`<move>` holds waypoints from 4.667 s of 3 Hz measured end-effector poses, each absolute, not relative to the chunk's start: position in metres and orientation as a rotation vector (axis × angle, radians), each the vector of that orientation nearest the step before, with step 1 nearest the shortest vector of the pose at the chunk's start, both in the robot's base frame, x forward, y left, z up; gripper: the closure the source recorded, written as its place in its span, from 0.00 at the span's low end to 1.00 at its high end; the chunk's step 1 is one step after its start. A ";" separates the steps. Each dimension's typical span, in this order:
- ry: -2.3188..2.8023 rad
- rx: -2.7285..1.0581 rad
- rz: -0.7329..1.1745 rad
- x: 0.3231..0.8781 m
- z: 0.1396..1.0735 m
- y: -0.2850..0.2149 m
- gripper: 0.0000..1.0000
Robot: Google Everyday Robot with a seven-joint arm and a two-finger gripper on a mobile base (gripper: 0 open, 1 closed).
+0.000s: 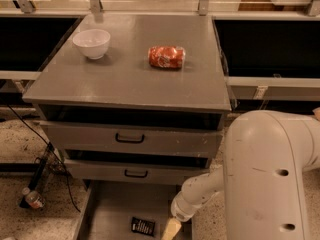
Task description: Pick rxbar chocolate from bottom drawer and place on counter
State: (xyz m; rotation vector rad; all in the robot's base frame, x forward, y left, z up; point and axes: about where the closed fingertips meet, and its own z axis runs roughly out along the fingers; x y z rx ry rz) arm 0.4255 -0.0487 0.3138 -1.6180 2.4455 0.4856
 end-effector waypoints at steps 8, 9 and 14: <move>2.473 -1.459 0.513 0.465 0.219 0.003 0.00; 2.473 -1.459 0.513 0.465 0.219 0.003 0.00; 2.484 -1.445 0.604 0.471 0.156 0.032 0.00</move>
Offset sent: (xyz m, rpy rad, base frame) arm 0.0208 0.0227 -0.0129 0.0668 -0.0063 -0.0475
